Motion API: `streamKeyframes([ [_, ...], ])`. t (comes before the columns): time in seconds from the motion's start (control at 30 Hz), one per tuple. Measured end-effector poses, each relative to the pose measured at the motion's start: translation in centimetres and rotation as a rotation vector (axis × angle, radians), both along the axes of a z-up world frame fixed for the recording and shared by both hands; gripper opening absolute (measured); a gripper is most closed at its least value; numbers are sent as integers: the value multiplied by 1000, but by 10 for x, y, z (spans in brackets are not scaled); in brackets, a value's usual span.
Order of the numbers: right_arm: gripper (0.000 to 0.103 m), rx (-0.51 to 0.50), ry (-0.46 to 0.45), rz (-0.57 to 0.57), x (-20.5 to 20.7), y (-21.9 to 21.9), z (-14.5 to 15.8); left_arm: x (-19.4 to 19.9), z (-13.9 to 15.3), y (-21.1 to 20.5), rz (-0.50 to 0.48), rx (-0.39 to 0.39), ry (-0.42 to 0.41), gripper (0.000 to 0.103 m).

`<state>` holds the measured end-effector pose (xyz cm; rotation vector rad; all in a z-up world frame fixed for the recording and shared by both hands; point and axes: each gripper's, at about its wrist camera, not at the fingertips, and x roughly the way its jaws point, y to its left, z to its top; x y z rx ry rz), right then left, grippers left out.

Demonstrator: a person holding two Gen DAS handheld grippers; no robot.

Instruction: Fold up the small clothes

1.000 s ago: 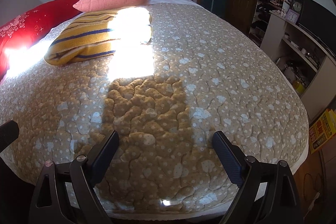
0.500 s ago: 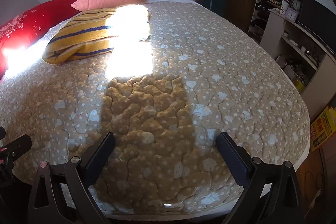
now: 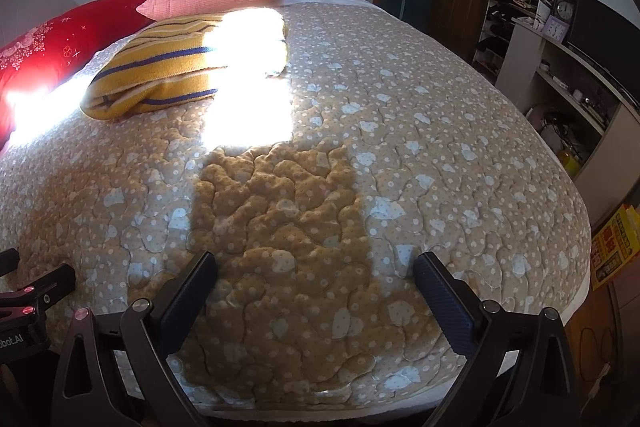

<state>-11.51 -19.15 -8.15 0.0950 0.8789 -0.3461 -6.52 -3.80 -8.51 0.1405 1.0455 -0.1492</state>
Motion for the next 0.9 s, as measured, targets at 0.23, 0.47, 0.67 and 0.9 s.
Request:
streamKeyframes([
  [0.23,102,2,-2,2,0,0,1,3,-1,-6,-2,12,9,103],
  [0.47,102,11,-59,10,-4,1,13,-5,13,-4,3,-37,-22,103],
  [0.67,102,3,-69,7,-4,0,17,-9,29,-3,1,-51,-59,103],
  [0.9,102,-31,-83,4,-5,3,24,-10,32,-7,-14,-69,-41,103],
])
